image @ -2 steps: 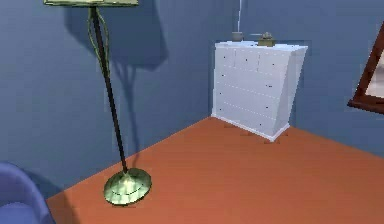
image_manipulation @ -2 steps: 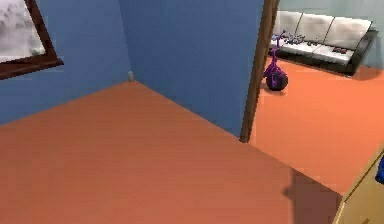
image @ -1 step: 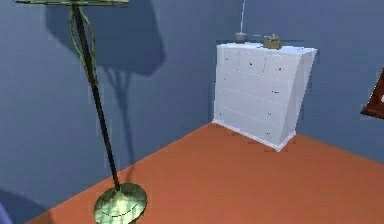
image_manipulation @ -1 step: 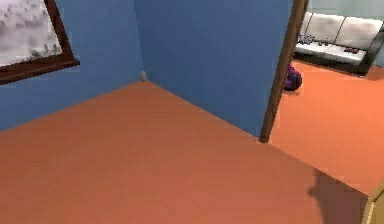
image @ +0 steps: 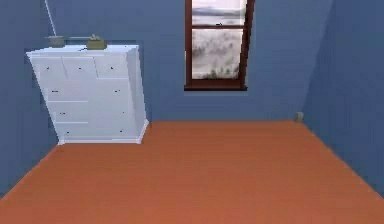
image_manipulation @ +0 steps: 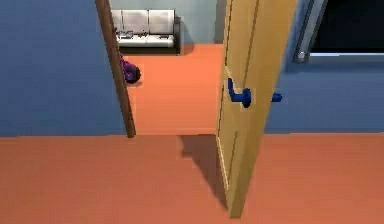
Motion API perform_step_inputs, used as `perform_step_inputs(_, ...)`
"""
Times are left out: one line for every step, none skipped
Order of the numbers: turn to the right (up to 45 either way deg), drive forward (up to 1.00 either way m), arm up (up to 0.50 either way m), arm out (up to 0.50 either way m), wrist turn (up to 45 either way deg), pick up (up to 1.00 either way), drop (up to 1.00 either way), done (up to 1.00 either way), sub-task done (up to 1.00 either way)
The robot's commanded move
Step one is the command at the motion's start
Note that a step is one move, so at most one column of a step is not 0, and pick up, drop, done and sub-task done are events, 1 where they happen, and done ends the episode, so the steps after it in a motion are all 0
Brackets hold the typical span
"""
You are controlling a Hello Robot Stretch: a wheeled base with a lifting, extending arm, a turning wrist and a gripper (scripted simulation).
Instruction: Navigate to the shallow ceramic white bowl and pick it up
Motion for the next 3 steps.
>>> perform_step_inputs(45.0,0.0,0.0,0.0,0.0,0.0,0.0,0.0,0.0)
perform_step_inputs(12.0,0.0,0.0,0.0,0.0,0.0,0.0,0.0,0.0)
perform_step_inputs(0.0,0.75,0.0,0.0,0.0,0.0,0.0,0.0,0.0)
